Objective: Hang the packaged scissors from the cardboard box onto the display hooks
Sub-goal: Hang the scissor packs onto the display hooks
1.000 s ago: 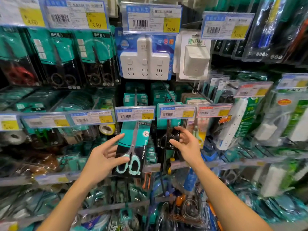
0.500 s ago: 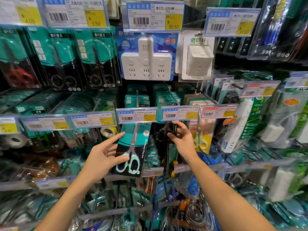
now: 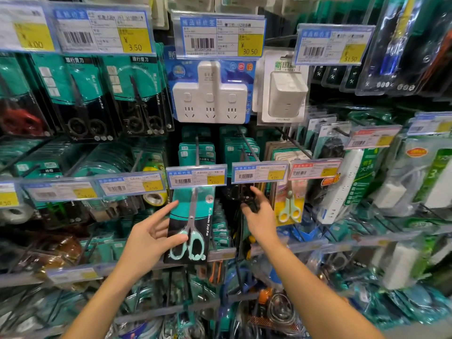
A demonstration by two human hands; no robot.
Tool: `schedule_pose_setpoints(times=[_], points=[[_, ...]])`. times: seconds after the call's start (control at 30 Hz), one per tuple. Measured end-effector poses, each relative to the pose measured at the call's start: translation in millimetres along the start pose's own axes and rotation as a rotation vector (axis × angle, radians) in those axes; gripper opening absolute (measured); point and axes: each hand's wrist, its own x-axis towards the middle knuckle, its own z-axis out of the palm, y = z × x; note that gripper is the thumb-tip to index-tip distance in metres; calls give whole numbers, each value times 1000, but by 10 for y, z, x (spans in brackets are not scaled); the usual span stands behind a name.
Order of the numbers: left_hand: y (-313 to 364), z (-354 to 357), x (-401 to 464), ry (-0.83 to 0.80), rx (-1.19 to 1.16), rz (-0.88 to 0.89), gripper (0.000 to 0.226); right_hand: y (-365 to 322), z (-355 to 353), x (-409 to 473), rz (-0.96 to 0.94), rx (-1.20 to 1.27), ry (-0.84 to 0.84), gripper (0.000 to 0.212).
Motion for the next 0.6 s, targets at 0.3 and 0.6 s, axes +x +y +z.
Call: schedule_pose_setpoints(times=[0.3, 0.6], points=[[0, 131, -85, 33, -106, -46, 75, -822, 27, -1029, -110, 145, -410, 38], [145, 99, -254, -37, -47, -32, 83, -931, -24, -1238, -37, 308, -375, 42]])
